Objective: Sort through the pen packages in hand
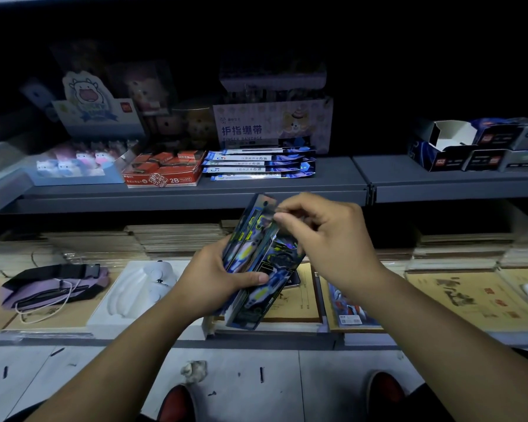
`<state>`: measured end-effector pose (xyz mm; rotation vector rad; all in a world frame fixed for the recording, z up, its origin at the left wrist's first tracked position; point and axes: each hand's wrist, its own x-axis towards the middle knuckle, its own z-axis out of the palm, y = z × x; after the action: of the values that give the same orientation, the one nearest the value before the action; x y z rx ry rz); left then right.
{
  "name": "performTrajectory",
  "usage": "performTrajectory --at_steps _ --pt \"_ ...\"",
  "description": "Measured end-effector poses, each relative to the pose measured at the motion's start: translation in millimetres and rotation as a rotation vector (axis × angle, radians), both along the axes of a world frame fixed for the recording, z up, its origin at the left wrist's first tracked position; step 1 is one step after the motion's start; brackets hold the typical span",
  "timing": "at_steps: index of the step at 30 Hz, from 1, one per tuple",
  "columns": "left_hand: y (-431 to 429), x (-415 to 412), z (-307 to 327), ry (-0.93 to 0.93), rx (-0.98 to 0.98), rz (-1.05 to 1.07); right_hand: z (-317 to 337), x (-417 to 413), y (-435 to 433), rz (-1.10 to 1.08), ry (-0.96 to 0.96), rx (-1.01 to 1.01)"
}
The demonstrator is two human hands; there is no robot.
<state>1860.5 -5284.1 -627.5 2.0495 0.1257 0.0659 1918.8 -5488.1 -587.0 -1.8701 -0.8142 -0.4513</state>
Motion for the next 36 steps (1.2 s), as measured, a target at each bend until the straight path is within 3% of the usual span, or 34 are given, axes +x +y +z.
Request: performTrajectory --at_steps 4,7,12,16,22,25,36 --pt "-0.7 -0.7 0.6 -0.011 -0.002 0.002 6.7 -1.6 -1.3 -0.002 0.103 0.190" --pt "1.4 -1.6 0.6 -0.019 0.007 -0.006 12.7 -8.3 -0.9 0.144 0.273 0.282" --pt "0.9 -2.8 1.5 -0.049 -0.002 0.000 6.6 -6.6 5.3 0.333 0.517 0.130" --pt "-1.4 -3.7 5.2 -0.042 -0.035 0.020 2.5 -5.3 6.1 0.263 0.477 0.121" --pt "1.1 -3.6 8.5 -0.022 -0.040 0.076 22.7 -1.9 -4.4 0.084 0.345 0.502" --pt "3.4 -4.4 7.4 -0.006 -0.025 0.091 25.8 4.0 -11.6 -0.054 0.289 0.586" --pt "-4.0 -8.3 12.7 -0.008 -0.020 0.072 9.0 3.2 -4.0 -0.007 0.371 0.286"
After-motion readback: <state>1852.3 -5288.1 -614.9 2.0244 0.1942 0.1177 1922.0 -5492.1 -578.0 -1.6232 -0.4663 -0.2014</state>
